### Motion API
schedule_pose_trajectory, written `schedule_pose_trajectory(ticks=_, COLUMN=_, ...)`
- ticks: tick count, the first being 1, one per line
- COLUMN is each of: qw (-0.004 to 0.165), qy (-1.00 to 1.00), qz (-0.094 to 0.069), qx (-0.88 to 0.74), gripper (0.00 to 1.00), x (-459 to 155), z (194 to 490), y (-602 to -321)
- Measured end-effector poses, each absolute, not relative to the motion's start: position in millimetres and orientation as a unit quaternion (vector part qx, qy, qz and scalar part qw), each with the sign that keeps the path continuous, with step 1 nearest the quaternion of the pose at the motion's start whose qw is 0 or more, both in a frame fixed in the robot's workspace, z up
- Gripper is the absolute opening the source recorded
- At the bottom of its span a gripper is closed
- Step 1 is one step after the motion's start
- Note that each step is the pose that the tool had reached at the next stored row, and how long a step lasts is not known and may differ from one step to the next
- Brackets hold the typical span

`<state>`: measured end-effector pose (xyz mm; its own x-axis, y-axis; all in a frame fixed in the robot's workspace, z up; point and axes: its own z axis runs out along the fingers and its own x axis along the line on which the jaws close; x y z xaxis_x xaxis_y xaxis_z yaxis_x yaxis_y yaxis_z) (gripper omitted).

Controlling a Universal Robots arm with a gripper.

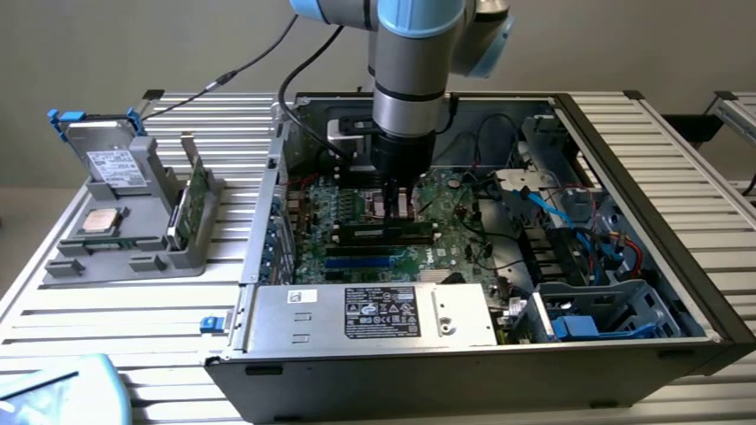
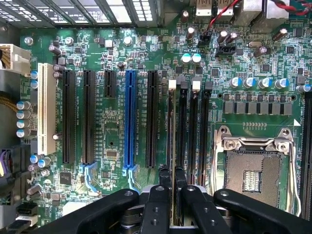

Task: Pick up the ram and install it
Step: 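Press down the ram until it locks into place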

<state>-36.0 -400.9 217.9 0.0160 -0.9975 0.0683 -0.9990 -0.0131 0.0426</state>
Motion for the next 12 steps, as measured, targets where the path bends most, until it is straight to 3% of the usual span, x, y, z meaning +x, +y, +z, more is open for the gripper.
schedule_pose_trajectory(ticks=12, qw=0.041, qy=-0.703, qz=0.007, qx=0.71, gripper=0.15, x=-35.9, z=217.9, y=-401.9)
